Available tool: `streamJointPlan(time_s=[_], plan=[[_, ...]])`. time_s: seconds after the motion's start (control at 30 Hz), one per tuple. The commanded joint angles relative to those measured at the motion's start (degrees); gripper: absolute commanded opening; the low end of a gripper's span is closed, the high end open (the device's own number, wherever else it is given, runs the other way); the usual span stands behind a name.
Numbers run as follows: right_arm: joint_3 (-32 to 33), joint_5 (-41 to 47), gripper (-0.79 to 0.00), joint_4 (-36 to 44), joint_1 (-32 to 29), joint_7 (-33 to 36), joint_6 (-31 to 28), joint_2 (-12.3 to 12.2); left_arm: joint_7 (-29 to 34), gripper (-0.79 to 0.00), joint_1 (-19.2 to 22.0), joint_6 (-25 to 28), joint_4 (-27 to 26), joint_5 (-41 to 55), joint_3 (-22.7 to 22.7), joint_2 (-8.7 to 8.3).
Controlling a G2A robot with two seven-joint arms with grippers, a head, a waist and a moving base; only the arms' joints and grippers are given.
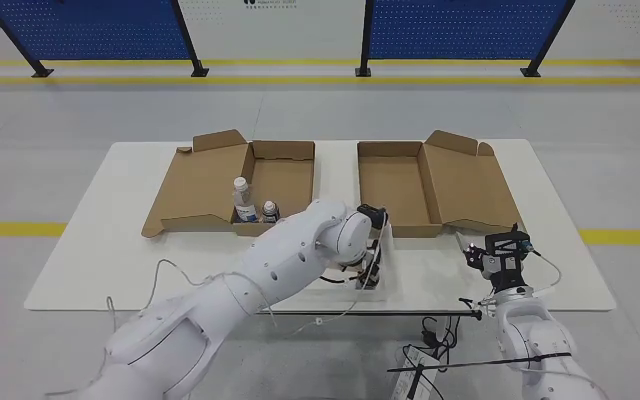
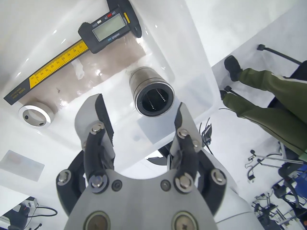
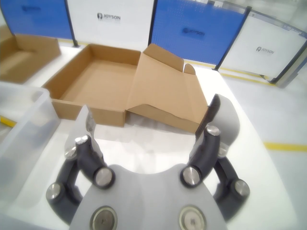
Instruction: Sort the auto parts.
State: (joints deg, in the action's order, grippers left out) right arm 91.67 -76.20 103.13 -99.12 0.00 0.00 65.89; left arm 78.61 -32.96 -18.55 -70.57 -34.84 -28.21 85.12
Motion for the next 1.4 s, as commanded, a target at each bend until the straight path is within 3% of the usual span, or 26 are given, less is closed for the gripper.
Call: streamJointPlan(time_s=[0.0,0.1,0.57,1.37], plan=[[0.0,0.0,0.0,0.0,0.0,0.0,0.0,0.0,0.01,-0.283,0.13,0.19,0.67,0.0,-0.02,0.2],[0.0,0.0,0.0,0.0,0.0,0.0,0.0,0.0,0.13,-0.345,0.3,0.5,1.63,-0.29,0.0,0.42],[0.0,0.0,0.0,0.0,0.0,0.0,0.0,0.0,-0.91,-0.357,0.3,2.47,6.77,-0.15,0.44,1.9],[0.0,0.0,0.0,0.0,0.0,0.0,0.0,0.0,-1.7,-0.536,0.83,5.37,13.57,1.96,1.46,5.23]])
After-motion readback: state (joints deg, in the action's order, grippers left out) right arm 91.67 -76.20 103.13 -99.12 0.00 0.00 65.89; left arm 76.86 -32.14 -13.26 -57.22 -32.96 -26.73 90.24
